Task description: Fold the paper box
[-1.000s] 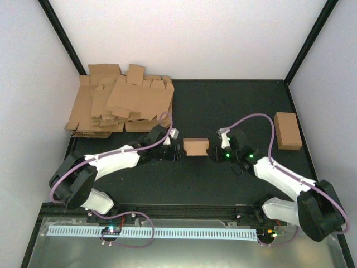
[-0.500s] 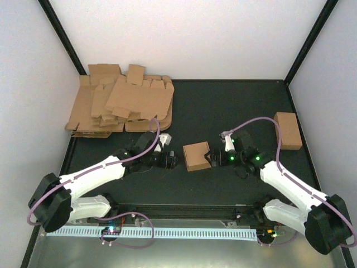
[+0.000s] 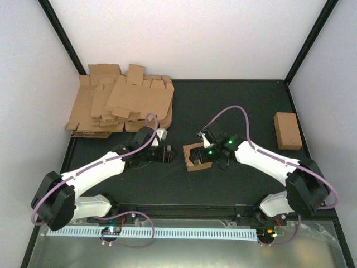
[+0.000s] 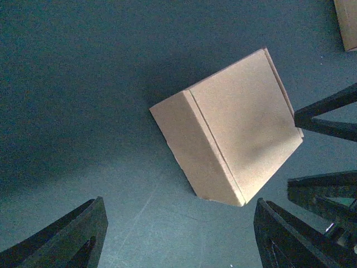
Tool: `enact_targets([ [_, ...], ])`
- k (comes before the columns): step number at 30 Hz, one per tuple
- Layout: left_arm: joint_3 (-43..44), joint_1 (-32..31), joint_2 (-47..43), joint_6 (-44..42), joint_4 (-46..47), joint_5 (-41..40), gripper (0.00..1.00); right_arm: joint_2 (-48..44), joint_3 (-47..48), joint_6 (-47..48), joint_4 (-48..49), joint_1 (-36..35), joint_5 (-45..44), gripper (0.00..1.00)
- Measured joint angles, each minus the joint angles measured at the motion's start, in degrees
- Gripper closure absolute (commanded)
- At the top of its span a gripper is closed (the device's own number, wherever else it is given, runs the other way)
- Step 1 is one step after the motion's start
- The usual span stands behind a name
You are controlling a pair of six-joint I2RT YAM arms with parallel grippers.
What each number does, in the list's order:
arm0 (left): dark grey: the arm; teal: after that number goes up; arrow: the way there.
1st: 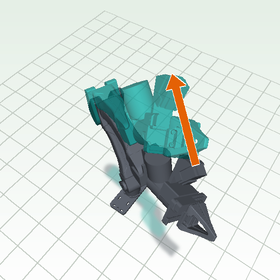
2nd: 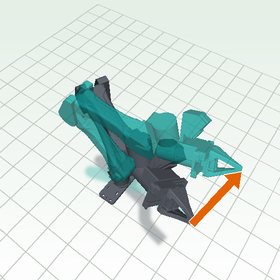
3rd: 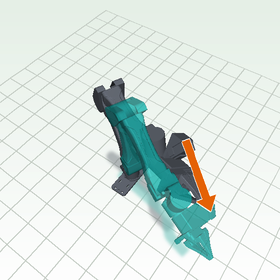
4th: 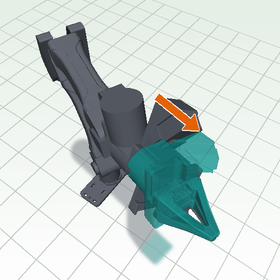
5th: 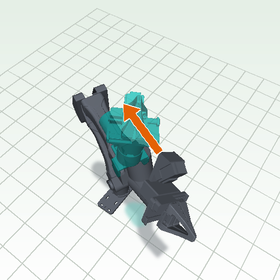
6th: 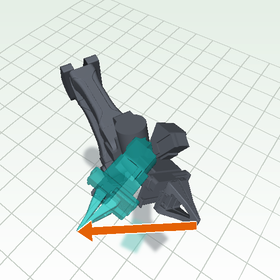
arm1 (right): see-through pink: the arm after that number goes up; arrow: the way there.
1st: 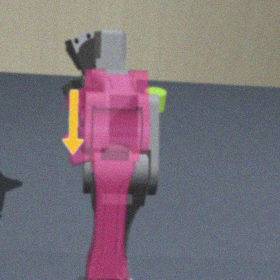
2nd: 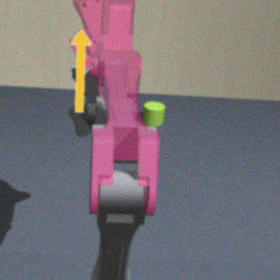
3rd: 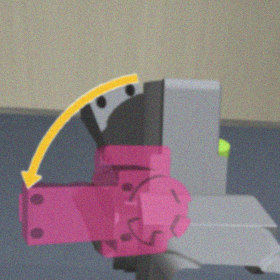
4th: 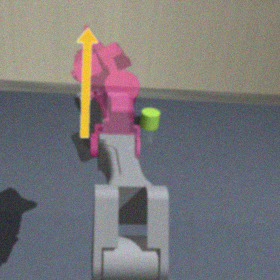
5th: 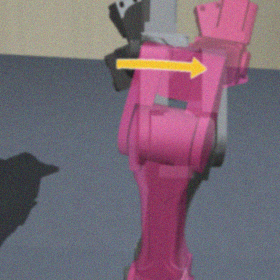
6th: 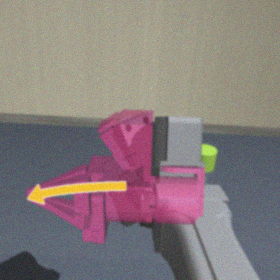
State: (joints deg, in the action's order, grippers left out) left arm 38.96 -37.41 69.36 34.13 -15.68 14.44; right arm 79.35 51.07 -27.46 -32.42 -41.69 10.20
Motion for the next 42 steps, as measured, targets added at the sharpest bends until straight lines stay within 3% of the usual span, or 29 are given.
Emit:
enact_targets([
  [10,-0.2,1.1,6.5,-1.6,2.0,3.0,0.27,2.8,4.5,-2.3,-5.9,-2.6,-9.8,0.0],
  [13,-1.0,1.1,7.5,-0.9,4.3,5.4,0.34,1.4,4.5,-1.8,-7.0,-2.2,-11.3,0.0],
  [15,-1.8,1.1,7.9,0.0,6.9,7.4,0.38,1.0,4.5,-1.3,-7.1,-1.2,-11.4,0.14],
  [17,-2.4,1.1,8.9,1.2,9.7,9.5,0.41,1.0,4.1,-0.5,-6.5,0.2,-10.9,0.38],
  [19,-2.7,1.1,10.3,2.4,12.2,11.2,0.42,0.6,2.7,0.2,-5.0,2.0,-9.2,0.42],
  [23,-3.1,1.0,13.6,5.1,16.9,14.0,0.33,-1.3,-2.3,0.4,-1.2,6.0,-3.8,0.23],
  [25,-3.5,0.9,15.0,6.6,19.3,15.2,0.32,-2.2,-5.0,0.9,1.4,8.2,-0.2,0.18],
  [28,-3.9,0.6,16.6,8.6,22.2,16.3,0.31,-2.6,-8.0,1.1,4.8,11.0,4.3,0.03],
  [42,-4.5,-0.9,23.4,14.2,30.7,19.6,0.36,2.0,-14.4,-1.9,20.5,14.7,21.3,0.04],
])
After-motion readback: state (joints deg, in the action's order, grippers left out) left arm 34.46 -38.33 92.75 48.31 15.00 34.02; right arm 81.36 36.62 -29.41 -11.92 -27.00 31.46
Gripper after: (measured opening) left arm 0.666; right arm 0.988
